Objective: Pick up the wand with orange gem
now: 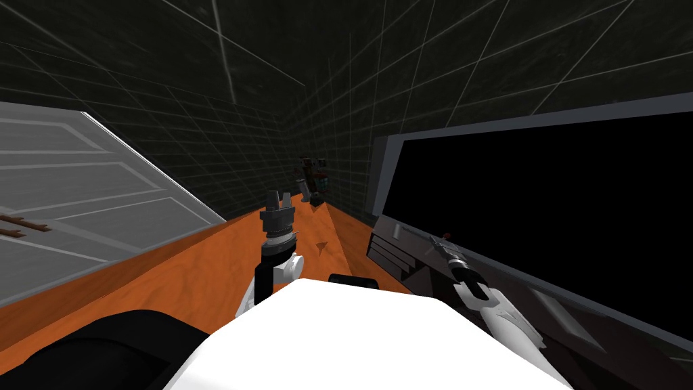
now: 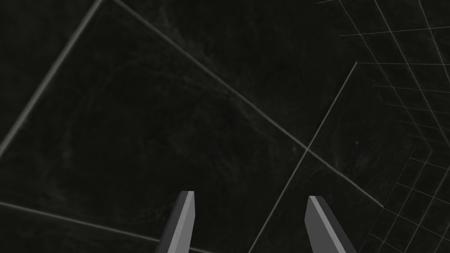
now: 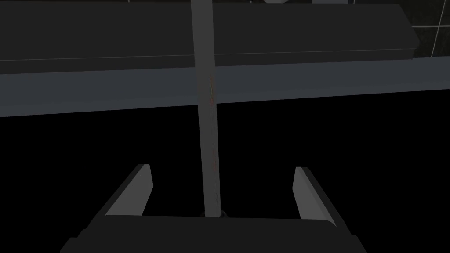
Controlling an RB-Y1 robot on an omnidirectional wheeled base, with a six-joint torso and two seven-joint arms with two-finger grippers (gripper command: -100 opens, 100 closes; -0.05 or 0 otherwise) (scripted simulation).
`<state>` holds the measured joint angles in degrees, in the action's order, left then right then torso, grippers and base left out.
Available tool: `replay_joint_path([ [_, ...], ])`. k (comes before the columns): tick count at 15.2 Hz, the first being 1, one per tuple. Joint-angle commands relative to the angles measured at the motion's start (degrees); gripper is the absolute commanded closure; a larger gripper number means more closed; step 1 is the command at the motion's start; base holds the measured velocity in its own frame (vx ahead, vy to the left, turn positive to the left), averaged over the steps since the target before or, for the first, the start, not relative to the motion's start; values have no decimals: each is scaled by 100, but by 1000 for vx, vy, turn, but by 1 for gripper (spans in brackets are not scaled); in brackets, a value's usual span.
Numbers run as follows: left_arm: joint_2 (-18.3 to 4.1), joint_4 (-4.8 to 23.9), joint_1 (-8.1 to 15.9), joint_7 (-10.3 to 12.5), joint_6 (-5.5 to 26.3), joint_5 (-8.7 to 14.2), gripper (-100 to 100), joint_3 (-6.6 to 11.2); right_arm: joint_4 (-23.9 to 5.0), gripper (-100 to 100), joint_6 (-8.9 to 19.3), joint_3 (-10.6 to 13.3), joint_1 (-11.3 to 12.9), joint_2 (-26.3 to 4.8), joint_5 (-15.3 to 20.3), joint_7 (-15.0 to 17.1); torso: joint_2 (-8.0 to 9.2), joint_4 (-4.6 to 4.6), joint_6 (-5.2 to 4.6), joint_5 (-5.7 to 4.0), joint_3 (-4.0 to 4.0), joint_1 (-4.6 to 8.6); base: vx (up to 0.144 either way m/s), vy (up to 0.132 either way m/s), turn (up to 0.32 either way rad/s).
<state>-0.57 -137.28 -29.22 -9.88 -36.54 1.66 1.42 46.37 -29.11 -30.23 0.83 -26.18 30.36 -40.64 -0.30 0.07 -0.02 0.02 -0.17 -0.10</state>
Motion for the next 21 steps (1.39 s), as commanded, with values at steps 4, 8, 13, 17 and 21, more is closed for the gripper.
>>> replay_joint_path([
  [4,0,0,0,0,0,0,0,0,-311,-100,-212,335,-35,-236,-644,-163,-5,1,0,1,-3,-2,26,22,48],
  [8,0,0,0,0,0,0,0,0,-554,-100,-369,585,-60,-417,-1119,-285,-3,1,0,1,-2,-2,19,20,42],
  [13,0,0,0,0,0,0,0,0,-797,-100,-526,836,-86,-597,-1585,-406,-1,0,-1,1,-1,-1,16,16,31],
  [17,0,0,0,0,0,0,0,0,-1283,-100,-839,1334,-137,-958,-2169,-650,-2,1,-2,1,-1,0,23,21,62],
  [21,0,0,0,0,0,0,0,0,-1526,-100,-995,1588,-162,-1138,-2661,-771,-1,1,-2,1,-1,1,20,19,34],
])
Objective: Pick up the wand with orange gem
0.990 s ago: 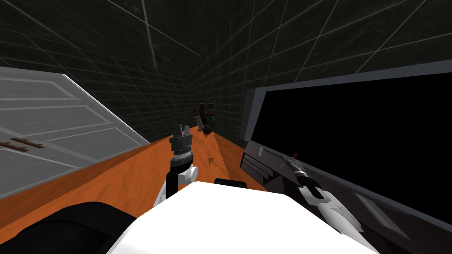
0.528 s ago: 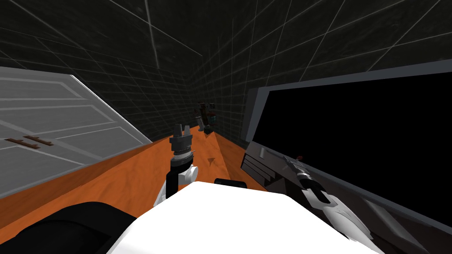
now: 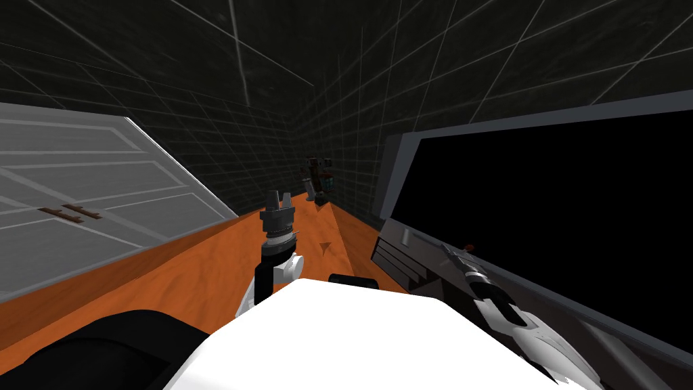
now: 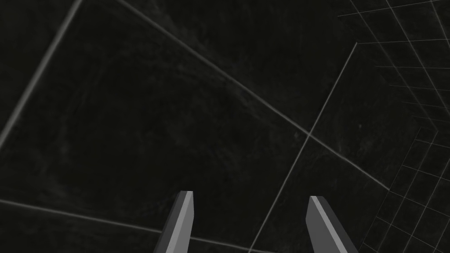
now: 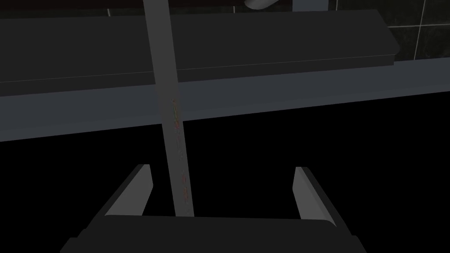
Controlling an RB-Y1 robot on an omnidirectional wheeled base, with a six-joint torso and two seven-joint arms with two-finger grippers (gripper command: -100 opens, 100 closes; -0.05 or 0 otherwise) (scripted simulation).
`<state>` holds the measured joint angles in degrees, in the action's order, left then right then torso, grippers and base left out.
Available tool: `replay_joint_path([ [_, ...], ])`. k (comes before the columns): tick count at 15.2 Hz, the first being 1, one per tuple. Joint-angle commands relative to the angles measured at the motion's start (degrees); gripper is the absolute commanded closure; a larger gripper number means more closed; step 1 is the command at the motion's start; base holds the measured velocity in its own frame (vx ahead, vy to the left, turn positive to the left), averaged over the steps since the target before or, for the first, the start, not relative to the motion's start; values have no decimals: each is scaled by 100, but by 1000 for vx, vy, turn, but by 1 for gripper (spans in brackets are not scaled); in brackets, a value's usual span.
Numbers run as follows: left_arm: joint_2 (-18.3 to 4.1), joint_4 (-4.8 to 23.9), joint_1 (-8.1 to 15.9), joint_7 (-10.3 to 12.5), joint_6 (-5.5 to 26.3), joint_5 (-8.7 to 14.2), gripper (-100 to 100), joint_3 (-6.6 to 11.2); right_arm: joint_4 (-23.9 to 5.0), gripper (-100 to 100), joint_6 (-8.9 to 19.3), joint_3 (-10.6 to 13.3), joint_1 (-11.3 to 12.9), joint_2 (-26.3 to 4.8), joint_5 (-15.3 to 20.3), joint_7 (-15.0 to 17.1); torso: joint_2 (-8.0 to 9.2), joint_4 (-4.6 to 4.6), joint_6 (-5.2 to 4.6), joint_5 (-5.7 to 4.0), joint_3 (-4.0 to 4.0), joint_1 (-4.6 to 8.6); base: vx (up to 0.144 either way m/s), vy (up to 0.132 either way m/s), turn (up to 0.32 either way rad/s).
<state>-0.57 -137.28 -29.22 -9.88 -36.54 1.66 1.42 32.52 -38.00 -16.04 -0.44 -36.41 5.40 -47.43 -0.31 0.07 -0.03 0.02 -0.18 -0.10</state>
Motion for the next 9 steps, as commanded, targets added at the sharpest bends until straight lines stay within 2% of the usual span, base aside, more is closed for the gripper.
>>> replay_joint_path([
  [1,0,0,0,0,0,0,0,0,-140,-100,-106,169,-35,-115,-286,-92,0,0,0,0,0,0,23,24,80],
  [3,0,0,0,0,0,0,0,0,-140,-100,-106,169,-35,-115,-450,-92,0,0,-1,0,0,-1,14,13,20],
  [4,0,0,0,0,0,0,0,0,-383,-100,-262,420,-61,-295,-642,-214,1,0,-1,0,1,1,17,13,63],
  [7,0,0,0,0,0,0,0,0,-383,-100,-262,420,-61,-295,-904,-214,-2,0,-1,0,-1,-1,21,16,35],
  [8,0,0,0,0,0,0,0,0,-626,-100,-419,671,-86,-475,-1105,-336,1,0,-2,0,0,0,20,19,51],
  [9,0,0,0,0,0,0,0,0,-626,-100,-419,671,-86,-475,-1214,-336,0,0,0,0,0,0,27,22,75],
])
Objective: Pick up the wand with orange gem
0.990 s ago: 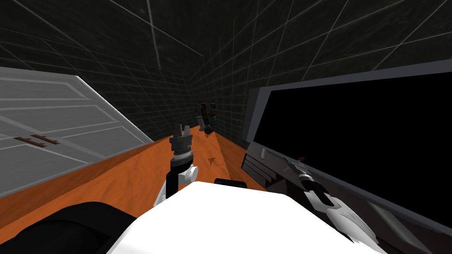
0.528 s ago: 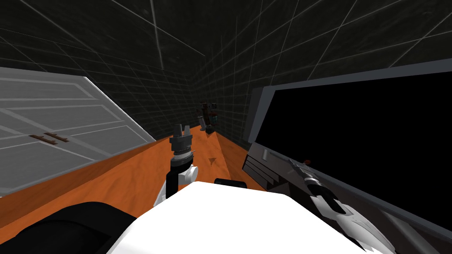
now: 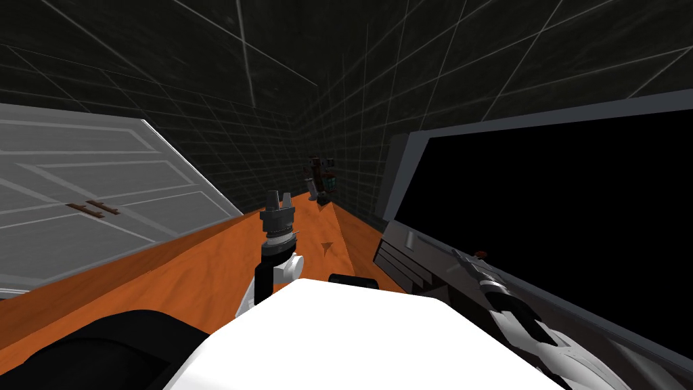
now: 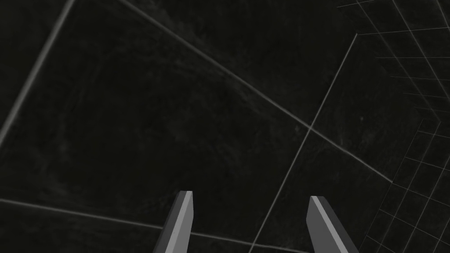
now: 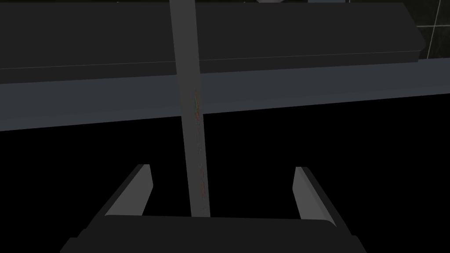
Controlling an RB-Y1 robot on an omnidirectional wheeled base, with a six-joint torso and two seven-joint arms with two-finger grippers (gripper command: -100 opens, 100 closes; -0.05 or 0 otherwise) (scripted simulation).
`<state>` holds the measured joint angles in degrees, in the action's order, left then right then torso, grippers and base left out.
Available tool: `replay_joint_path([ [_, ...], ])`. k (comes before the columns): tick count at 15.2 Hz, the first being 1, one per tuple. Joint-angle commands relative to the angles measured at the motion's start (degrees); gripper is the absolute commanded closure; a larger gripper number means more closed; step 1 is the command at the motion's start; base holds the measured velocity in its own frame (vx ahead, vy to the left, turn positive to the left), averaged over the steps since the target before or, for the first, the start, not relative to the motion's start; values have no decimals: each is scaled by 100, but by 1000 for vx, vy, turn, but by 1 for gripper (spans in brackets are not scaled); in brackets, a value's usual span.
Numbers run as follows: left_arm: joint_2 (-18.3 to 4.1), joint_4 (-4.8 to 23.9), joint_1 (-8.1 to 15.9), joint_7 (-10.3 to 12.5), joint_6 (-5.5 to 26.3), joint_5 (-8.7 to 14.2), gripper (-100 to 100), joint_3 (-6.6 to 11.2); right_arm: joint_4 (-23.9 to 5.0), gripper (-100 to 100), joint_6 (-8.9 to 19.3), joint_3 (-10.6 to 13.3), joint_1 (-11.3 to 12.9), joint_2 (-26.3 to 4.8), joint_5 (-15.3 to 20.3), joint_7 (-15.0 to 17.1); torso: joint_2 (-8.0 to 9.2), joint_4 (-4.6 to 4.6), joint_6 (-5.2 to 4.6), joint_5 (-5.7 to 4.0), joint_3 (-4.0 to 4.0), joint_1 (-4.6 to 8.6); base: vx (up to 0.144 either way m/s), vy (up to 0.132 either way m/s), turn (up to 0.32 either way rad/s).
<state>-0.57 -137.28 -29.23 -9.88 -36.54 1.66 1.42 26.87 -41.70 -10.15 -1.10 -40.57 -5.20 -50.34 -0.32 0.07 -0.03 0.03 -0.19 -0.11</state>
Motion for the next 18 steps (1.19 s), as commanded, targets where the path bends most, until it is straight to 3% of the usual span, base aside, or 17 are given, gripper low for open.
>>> replay_joint_path([
  [1,0,0,0,0,0,0,0,0,-62,-100,-49,81,-21,-59,-286,-45,0,0,0,0,0,0,19,16,37],
  [3,0,0,0,0,0,0,0,0,-62,-100,-49,81,-21,-59,-298,-45,3,0,0,-1,2,2,5,5,-1],
  [4,0,0,0,0,0,0,0,0,-267,-100,-206,332,-46,-240,-556,-166,5,-1,-1,-1,3,4,13,20,79],
  [6,0,0,0,0,0,0,0,0,-227,-100,-206,332,-46,-240,-751,-166,2,-1,1,0,1,0,23,18,49],
  [8,0,0,0,0,0,0,0,0,-305,-100,-206,332,-46,-240,-751,-166,2,0,-1,-1,1,3,9,5,-4],
  [9,0,0,0,0,0,0,0,0,-196,-100,-161,313,-77,-231,-735,-176,5,-1,-1,-1,2,5,0,0,0],
  [10,0,0,0,0,0,0,0,0,-62,100,-49,81,-21,-59,-454,-45,6,-1,-1,-2,3,6,-12,-15,-91],
  [12,0,0,0,0,0,0,0,1,-62,100,-49,81,-21,-59,-298,-45,16,-3,-2,-4,8,13,-27,-23,-61],
  [13,0,0,0,0,0,0,0,0,181,100,108,-169,5,121,-129,77,15,-2,4,-12,8,15,-31,-30,-52],
  [17,0,0,0,0,0,0,0,0,181,100,108,-169,5,121,156,77,10,3,8,-30,3,23,-18,-17,-19],
  [18,0,0,0,0,0,0,0,0,424,100,264,-420,30,301,383,198,6,6,9,-34,0,22,-17,-14,-62],
])
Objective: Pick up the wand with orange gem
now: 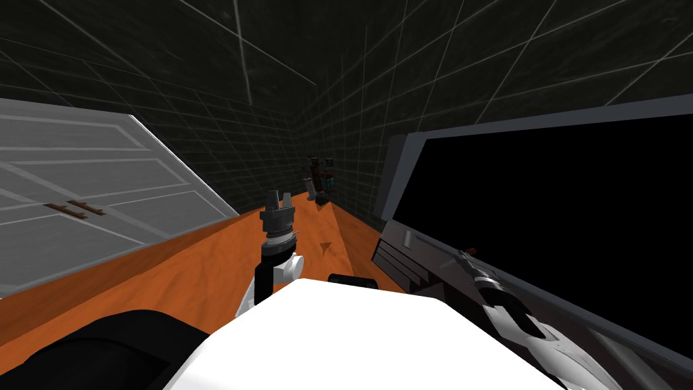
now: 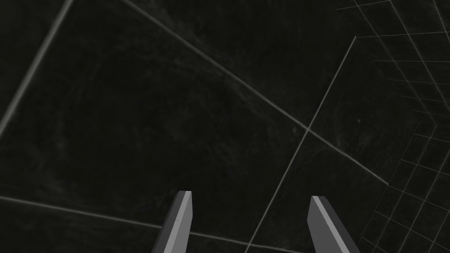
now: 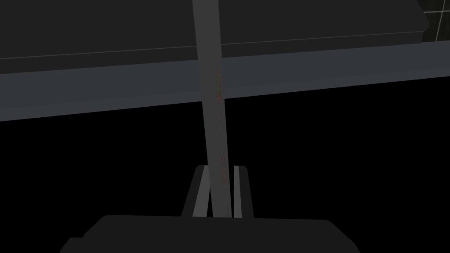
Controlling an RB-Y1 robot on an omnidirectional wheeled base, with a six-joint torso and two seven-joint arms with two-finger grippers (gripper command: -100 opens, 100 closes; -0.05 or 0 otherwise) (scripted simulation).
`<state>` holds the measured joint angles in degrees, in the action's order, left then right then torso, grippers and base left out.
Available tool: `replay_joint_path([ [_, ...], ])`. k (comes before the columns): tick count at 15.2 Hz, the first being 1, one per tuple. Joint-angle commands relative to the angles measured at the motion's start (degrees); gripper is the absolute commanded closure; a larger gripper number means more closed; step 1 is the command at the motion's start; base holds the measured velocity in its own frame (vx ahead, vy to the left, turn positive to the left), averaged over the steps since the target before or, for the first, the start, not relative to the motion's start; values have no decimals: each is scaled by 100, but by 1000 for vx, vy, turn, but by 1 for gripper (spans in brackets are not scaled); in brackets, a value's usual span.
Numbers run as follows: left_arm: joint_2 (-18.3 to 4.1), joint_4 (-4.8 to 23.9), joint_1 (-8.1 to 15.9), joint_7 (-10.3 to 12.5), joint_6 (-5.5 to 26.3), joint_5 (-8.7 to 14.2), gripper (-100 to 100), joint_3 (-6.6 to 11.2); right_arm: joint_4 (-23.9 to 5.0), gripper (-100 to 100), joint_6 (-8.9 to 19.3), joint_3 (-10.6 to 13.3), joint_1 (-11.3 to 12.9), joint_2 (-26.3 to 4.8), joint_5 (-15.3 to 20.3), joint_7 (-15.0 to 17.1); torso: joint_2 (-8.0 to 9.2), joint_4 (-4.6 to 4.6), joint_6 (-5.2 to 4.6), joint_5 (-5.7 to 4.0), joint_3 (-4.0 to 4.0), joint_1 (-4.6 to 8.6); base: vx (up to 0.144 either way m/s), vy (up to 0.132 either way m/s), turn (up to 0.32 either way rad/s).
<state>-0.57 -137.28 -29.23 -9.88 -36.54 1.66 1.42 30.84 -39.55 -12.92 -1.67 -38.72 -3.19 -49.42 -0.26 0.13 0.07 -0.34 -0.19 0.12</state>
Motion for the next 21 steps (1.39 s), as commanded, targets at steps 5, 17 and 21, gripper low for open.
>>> replay_joint_path([
  [5,0,0,0,0,0,0,0,0,270,100,206,-393,113,297,790,228,2,2,1,-12,0,9,-23,-19,-57],
  [17,0,0,0,0,0,0,0,0,999,100,675,-1145,189,837,2222,593,-5,6,6,-26,-5,17,-19,-17,-41],
  [21,0,0,0,0,0,0,0,0,1242,100,832,-1396,215,1018,2678,715,-4,6,5,-25,-5,18,-17,-18,-39],
])
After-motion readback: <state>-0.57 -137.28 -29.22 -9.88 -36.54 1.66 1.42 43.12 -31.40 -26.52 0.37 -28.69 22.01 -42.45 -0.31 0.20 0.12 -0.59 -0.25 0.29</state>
